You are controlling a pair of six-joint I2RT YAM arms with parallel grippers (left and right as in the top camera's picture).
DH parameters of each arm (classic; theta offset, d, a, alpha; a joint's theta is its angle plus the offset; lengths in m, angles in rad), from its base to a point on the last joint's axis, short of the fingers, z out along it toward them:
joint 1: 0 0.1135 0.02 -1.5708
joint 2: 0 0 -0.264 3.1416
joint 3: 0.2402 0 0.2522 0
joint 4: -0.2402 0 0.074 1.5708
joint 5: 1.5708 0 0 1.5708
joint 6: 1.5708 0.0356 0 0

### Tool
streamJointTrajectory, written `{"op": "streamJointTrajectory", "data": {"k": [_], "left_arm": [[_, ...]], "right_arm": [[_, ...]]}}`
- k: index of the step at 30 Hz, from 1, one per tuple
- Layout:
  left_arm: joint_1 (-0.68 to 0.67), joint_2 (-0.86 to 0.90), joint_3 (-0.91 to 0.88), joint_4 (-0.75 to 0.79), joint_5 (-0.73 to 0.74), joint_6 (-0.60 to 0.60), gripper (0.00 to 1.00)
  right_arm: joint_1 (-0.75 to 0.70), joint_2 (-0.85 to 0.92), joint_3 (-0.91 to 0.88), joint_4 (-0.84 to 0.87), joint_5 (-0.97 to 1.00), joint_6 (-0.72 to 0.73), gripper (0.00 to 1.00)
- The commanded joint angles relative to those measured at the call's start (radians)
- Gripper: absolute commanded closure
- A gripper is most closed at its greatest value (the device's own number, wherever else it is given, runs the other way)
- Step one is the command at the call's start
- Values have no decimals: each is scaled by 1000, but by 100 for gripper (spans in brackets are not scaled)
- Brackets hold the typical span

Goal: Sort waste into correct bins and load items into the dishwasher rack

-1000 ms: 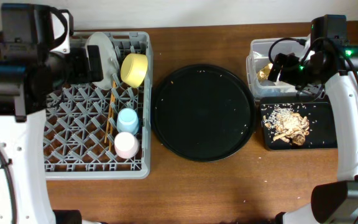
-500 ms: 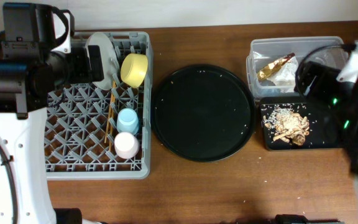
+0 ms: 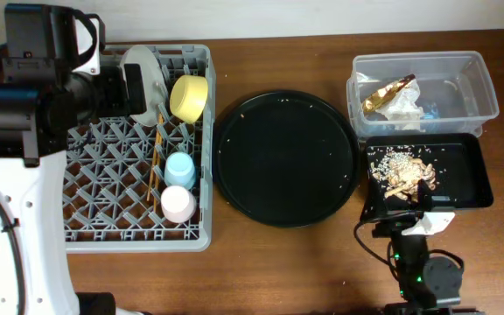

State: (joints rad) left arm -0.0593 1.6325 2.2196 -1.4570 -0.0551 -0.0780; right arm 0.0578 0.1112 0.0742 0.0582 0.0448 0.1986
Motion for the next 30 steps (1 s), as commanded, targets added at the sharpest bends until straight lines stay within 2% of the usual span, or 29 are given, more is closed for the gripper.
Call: {"op": "streamJointTrajectory", "data": {"k": [1, 5, 21, 24, 25, 28, 30], "left_arm": [[3, 2, 3, 1, 7, 5, 0], [3, 2, 3, 1, 7, 5, 0], [3, 2, 1, -2, 7, 5, 0], [3, 0, -1, -29, -49, 4, 0], [3, -14, -22, 7, -66, 5, 0], [3, -127, -225, 275, -39, 56, 0], [3, -265, -492, 520, -39, 104, 0]], "right_arm": [[8, -86, -69, 0, 17, -8, 2], [8, -103, -69, -141, -22, 0, 1], [8, -100, -69, -140, -22, 0, 1], [8, -100, -69, -140, -22, 0, 2], [8, -100, -69, -140, -22, 0, 1], [8, -100, -69, -140, -22, 0, 2], [8, -100, -69, -140, -22, 0, 2]]}}
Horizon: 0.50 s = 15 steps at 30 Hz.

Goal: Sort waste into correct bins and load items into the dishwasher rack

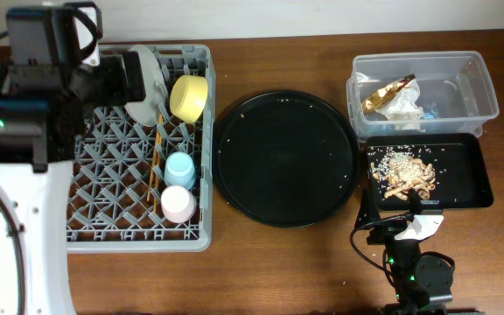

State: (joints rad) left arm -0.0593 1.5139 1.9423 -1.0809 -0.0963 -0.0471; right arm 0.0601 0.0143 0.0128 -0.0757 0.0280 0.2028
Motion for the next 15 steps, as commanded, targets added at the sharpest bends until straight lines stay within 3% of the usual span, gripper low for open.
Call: {"op": "streamJointTrajectory", "data": {"k": [1, 4, 9, 15], "left_arm": [[9, -221, -354, 250, 3, 102, 0], [55, -527, -890, 604, 3, 109, 0], [93, -912, -1442, 914, 1, 109, 0], [118, -1338, -1802, 971, -5, 109, 0]], "right_arm": [[6, -3, -7, -6, -5, -5, 1], [6, -3, -7, -6, -5, -5, 2], [6, -3, -7, -6, -5, -5, 2], [6, -3, -7, -6, -5, -5, 2]]}}
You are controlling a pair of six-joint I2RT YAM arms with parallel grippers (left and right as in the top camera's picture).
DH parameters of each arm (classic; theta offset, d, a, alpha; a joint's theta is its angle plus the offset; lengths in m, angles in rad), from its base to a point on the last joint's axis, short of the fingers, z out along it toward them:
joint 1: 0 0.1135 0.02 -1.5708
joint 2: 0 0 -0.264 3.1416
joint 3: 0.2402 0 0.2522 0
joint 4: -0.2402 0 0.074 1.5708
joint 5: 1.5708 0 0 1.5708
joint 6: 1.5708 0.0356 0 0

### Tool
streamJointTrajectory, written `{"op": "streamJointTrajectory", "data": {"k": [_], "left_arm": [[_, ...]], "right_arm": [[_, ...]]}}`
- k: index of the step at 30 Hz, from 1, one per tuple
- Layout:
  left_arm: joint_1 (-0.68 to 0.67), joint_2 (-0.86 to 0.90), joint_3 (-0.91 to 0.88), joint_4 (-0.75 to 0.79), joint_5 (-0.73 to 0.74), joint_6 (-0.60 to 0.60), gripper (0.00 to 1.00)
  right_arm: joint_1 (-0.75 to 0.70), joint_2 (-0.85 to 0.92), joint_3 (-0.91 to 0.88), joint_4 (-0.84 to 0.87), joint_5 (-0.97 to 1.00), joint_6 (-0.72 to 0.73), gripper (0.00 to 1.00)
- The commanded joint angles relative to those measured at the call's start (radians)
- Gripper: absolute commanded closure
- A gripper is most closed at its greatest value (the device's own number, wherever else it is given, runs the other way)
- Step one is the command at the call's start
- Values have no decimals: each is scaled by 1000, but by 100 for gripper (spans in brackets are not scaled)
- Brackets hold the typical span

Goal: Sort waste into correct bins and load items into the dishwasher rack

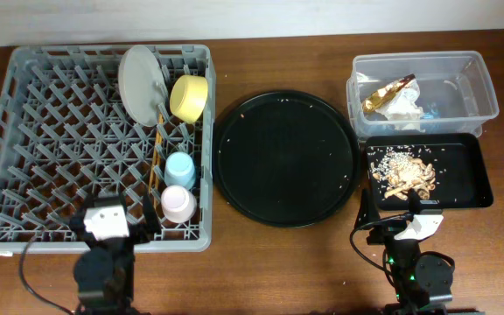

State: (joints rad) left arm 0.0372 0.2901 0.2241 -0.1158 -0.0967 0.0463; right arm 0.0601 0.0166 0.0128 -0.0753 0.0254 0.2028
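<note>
The grey dishwasher rack point(24, 175) holds a grey plate point(141, 83) standing on edge and a yellow cup point(188, 97) on its side. A light blue cup point(180, 169), a pink cup point(178, 204) and thin wooden sticks point(154, 171) are in it too. The clear bin point(462, 74) contains a gold wrapper point(388, 92) and crumpled paper. Food scraps point(401, 171) lie in the black rectangular bin point(466, 175). The round black tray point(285, 157) carries only crumbs. My left gripper point(110, 223) rests at the rack's front edge. My right gripper point(407, 219) sits just in front of the black bin. Neither holds anything.
The rack fills the left of the brown table point(278, 262), the round tray sits in the middle, and the two bins are stacked at the right. Both arm bases stand at the table's front edge.
My left arm was over the rack's far left corner beside the grey plate. It is now down at the front edge of the rack. The right arm has not moved.
At first my left arm hung over the rack's far left, its gripper next to the standing plate, while my right gripper was at the black bin's front edge. The right arm then sat slightly further back. Now both arms are low at the front.
</note>
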Motion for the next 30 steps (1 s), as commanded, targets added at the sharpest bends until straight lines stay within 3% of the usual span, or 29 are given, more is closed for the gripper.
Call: {"op": "streamJointTrajectory", "data": {"k": [1, 6, 12, 15, 30], "left_arm": [[29, -152, -114, 5, -7, 16, 0], [32, -286, -203, 21, -24, 16, 0], [31, -286, -215, 98, -16, 16, 0], [31, -286, -215, 40, -16, 16, 0], [31, -285, -215, 44, -16, 15, 0]], "right_arm": [[6, -5, -7, -6, -2, -5, 2], [6, -6, -7, -6, -2, -5, 1], [6, -6, -7, -6, -2, -5, 1], [6, -6, -7, -7, -2, -4, 1], [6, -6, -7, -7, -2, -5, 2]]}}
